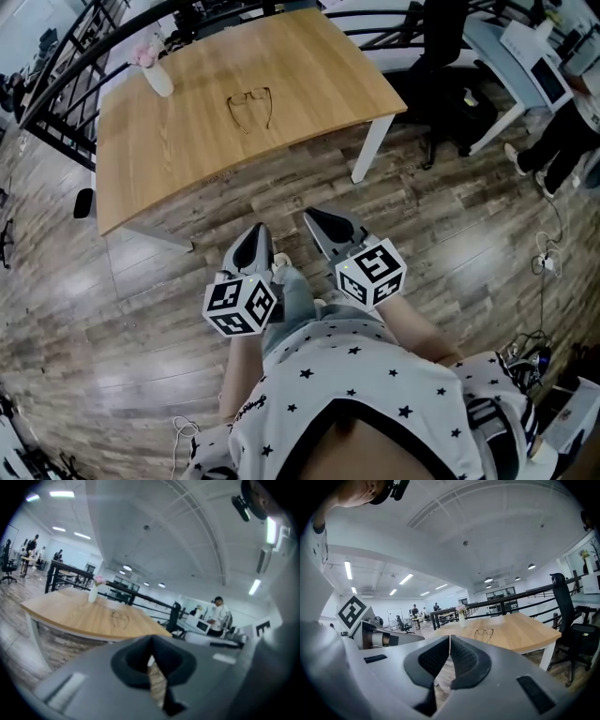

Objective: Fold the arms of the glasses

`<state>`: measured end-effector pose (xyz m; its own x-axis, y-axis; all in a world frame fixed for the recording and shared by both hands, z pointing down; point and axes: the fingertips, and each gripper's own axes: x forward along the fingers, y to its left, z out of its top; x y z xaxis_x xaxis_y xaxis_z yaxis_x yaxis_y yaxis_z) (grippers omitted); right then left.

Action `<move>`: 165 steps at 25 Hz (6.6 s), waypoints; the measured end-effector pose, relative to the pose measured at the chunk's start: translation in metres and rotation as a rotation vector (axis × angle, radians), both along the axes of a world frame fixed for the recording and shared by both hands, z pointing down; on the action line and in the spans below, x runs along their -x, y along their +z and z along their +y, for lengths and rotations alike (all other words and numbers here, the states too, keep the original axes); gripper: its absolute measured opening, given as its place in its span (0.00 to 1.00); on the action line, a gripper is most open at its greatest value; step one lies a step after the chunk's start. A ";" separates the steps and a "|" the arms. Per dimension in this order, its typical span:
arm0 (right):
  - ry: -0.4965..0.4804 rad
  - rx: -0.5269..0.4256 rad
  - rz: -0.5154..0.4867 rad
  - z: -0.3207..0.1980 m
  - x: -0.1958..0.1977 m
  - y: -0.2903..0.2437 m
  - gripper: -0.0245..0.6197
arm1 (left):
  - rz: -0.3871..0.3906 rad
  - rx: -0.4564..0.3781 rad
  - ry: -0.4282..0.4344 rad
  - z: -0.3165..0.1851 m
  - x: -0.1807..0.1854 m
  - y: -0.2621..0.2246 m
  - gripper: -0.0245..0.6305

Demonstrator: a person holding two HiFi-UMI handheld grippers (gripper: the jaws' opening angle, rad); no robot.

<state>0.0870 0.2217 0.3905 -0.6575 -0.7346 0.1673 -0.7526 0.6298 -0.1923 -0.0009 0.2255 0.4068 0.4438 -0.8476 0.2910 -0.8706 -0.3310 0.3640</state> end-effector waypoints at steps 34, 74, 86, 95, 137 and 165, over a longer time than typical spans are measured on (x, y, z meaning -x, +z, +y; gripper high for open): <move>0.069 0.043 0.012 -0.280 0.058 -0.004 0.07 | -0.022 0.041 0.103 -0.282 0.063 0.007 0.05; -0.174 0.142 0.304 -0.473 0.086 0.112 0.07 | -0.021 0.207 -0.109 -0.416 0.093 0.094 0.05; -0.390 0.155 0.557 -0.497 0.103 0.156 0.08 | -0.030 0.277 -0.152 -0.431 0.097 0.113 0.05; -0.609 0.145 0.772 -0.500 0.119 0.177 0.15 | -0.033 0.298 -0.194 -0.431 0.106 0.118 0.05; -0.554 0.134 0.837 -0.482 0.114 0.148 0.09 | -0.031 0.242 -0.196 -0.391 0.110 0.097 0.05; -0.296 0.114 0.682 -0.419 0.096 0.094 0.09 | -0.017 0.162 -0.091 -0.339 0.103 0.067 0.05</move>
<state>-0.0087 -0.1969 0.4849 -0.5484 -0.4967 0.6727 -0.5303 0.8286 0.1795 -0.1041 -0.1133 0.4738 0.3616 -0.8252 0.4340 -0.9007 -0.1889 0.3913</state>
